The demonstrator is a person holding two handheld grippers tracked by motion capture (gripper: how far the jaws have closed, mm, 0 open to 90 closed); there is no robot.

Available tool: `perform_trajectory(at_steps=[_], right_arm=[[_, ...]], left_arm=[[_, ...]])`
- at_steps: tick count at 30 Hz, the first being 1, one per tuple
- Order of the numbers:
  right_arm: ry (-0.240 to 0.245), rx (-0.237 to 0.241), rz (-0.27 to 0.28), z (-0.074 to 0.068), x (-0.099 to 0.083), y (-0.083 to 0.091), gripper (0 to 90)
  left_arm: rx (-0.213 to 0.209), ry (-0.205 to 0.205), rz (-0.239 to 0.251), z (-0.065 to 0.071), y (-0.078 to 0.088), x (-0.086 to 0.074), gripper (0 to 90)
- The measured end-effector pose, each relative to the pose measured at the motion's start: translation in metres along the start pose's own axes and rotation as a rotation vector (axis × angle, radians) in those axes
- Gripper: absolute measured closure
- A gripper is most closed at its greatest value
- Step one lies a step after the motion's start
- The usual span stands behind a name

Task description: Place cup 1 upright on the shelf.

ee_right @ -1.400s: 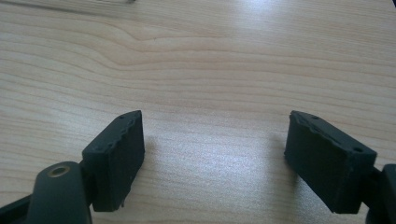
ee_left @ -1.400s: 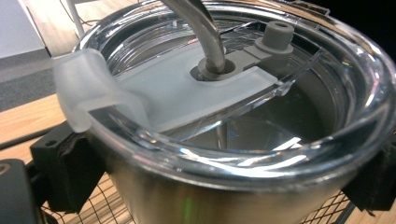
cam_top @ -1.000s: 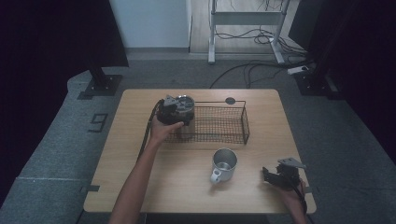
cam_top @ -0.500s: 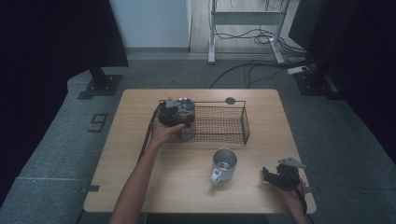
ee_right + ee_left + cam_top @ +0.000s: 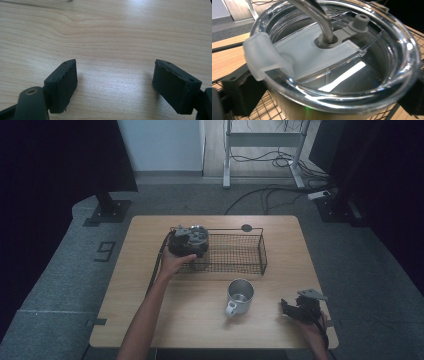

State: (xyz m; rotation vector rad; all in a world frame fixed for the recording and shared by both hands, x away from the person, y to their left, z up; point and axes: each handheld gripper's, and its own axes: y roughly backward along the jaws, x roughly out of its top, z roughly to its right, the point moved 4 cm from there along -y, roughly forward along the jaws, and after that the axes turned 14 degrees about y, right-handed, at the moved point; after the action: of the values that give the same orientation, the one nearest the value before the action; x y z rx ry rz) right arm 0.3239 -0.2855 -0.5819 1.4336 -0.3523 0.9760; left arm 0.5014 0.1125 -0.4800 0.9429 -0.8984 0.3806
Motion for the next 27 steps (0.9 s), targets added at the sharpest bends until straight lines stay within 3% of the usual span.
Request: perform_trajectory(at_steps=[9,27], right_arm=[[0.000,0.000,0.000,0.000,0.000,0.000,19.5],[0.000,0.000,-0.002,0.000,0.000,0.000,19.5]], left_arm=[[-0.017,0.016,0.020,0.000,0.010,-0.001,0.0],[-0.011,-0.009,0.080,0.002,0.043,-0.011,0.0]])
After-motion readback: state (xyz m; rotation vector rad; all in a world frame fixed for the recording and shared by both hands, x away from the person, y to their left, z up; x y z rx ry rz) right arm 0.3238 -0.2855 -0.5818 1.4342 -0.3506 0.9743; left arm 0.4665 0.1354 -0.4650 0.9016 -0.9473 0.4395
